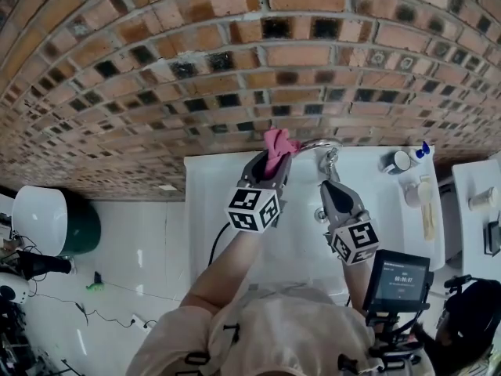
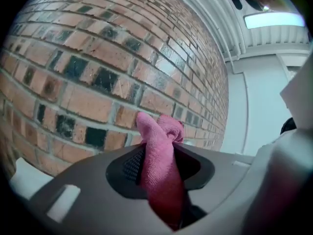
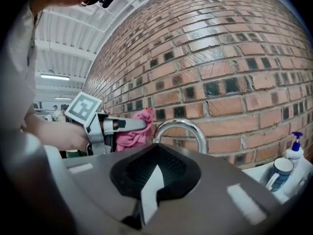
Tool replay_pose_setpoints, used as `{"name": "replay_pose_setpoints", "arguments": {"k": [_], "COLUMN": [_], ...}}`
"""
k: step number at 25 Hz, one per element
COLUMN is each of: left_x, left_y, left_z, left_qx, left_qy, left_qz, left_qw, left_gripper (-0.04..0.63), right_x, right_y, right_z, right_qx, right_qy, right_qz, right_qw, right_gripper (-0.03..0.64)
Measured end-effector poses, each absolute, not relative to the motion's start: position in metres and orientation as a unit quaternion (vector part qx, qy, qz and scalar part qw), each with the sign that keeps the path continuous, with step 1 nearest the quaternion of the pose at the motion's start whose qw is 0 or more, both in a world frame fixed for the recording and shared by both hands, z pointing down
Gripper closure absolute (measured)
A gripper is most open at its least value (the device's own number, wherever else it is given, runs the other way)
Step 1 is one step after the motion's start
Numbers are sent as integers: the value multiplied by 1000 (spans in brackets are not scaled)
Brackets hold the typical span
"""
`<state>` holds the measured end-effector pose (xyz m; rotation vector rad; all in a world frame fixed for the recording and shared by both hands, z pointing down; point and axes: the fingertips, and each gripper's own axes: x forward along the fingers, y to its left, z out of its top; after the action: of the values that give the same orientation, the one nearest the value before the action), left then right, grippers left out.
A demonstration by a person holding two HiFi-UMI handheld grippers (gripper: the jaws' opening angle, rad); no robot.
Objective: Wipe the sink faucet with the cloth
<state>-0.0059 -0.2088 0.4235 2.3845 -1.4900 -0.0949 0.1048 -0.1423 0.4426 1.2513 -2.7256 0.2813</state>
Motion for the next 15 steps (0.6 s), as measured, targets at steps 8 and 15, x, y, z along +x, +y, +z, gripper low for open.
{"name": "replay_pose_setpoints", "arguments": {"k": [8, 15], "left_x": [70, 59], "left_y": [-217, -224], "left_z": [397, 405], "left_qx": [888, 879], "left_qy": [-436, -458], "left_qz": [-2, 20], "left_qw": [143, 132], "left_gripper": [459, 460], "right_x": [111, 111], "right_y": [-135, -135], "right_z": [441, 443], "right_qx": [423, 426], "right_qy": [-899, -896], "right_qz": [98, 113], "right_qw": [57, 56], "right_gripper": [626, 627]}}
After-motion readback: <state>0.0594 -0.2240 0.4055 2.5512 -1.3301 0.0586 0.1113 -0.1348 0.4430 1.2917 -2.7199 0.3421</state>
